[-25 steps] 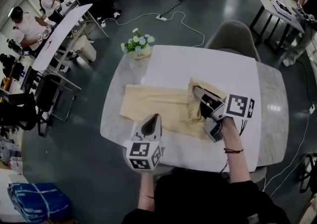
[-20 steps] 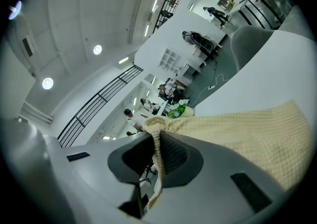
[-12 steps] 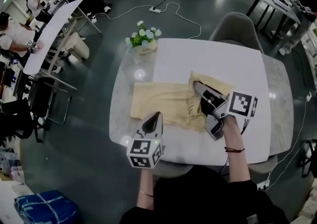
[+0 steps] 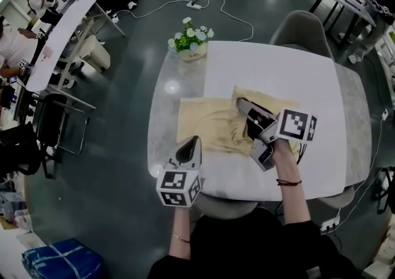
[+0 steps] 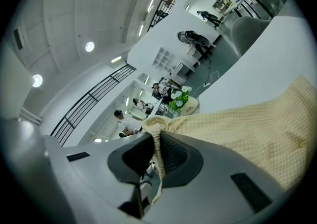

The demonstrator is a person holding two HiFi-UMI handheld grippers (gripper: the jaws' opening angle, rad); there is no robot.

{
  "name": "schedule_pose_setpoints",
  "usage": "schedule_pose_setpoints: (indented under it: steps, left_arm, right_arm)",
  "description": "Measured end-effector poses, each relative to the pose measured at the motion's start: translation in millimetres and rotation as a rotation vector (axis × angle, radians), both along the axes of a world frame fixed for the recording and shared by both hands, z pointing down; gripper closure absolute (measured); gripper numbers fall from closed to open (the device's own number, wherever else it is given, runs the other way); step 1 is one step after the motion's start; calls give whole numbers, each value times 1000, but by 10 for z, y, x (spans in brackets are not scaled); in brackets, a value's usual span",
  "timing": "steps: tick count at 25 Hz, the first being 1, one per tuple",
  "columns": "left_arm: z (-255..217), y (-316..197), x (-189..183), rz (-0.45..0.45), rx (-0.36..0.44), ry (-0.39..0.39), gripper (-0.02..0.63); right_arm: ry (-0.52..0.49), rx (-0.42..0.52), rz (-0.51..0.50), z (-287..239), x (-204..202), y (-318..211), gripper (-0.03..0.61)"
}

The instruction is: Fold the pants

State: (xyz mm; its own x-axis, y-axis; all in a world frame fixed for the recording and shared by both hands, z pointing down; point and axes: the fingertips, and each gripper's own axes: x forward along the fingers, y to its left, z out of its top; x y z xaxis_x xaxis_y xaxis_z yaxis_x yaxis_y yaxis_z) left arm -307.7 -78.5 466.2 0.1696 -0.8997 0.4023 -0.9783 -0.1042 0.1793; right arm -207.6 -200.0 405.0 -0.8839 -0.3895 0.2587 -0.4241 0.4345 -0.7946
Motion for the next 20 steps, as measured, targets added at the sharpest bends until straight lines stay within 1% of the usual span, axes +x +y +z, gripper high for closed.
schedule_pose_setpoints:
  steps: [2, 3, 6, 9, 20]
  left_arm:
    - [17, 11, -75, 1, -2, 1, 606]
    - [26, 18, -111, 1, -4, 2, 606]
    - [83, 36, -228, 0, -13, 11, 606]
    - [173, 64, -309, 3, -30, 25, 606]
    - [516, 134, -427, 10, -90, 79, 606]
  right_arm:
    - [-53, -8, -17, -24, -148, 38, 538]
    - [-55, -8, -20, -20, -193, 46, 538]
    - [5, -6, -9, 65, -282, 39, 538]
    - [15, -17, -11, 156, -431, 25, 538]
    - [279, -51, -4, 909, -937, -40, 538]
